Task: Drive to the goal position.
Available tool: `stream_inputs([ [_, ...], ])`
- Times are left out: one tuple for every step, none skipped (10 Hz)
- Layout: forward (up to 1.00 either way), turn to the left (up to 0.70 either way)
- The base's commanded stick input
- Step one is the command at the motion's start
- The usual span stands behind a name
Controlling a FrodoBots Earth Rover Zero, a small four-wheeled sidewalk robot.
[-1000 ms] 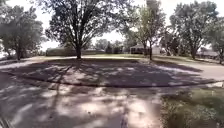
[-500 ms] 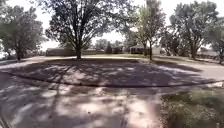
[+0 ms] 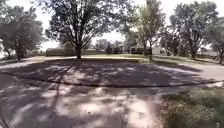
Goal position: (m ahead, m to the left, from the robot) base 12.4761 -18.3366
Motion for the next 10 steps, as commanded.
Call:
stream_inputs([
  [0.7,-0.35],
  [0.7,-0.35],
  [0.7,-0.35],
  [0.7,-0.35],
  [0.7,-0.35],
  [0.7,-0.35],
  [0.7,-0.35],
  [0.7,-0.35],
  [0.7,-0.35],
  [0.7,-0.35],
])
